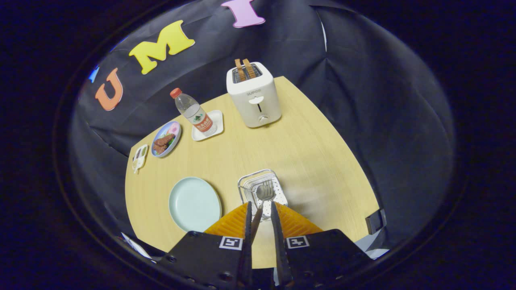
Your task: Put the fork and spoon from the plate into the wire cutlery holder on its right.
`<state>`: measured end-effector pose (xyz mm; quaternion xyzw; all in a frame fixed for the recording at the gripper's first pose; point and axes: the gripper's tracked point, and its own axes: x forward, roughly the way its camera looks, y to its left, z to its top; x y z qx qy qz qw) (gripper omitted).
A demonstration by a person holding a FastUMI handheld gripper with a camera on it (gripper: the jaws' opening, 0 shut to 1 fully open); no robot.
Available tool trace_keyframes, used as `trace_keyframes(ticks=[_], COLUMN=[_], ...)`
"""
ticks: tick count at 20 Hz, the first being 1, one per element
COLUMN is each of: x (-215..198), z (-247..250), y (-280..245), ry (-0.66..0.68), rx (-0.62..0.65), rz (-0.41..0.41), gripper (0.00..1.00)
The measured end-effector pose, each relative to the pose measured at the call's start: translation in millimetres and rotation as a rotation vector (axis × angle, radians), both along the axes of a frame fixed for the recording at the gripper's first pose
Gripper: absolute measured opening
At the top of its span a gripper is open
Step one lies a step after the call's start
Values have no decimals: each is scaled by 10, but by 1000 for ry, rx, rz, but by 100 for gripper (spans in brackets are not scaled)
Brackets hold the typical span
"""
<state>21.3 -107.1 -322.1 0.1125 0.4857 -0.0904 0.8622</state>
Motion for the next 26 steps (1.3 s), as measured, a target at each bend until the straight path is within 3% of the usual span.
trace_keyframes(ticks=[4,6,10,13,21,22,26], x=[55,79,97,135,86,47,-124], z=[181,290,600,878,2100,2238,2663], y=[177,296,673,1037,1906,2002,2272], ry=[-94,-143,-254,-355,-746,-791,-928], rx=[-52,-92,-166,-210,-291,-303,-341], rz=[54,81,132,196,276,291,310], gripper=[36,52,53,69,86,93,96])
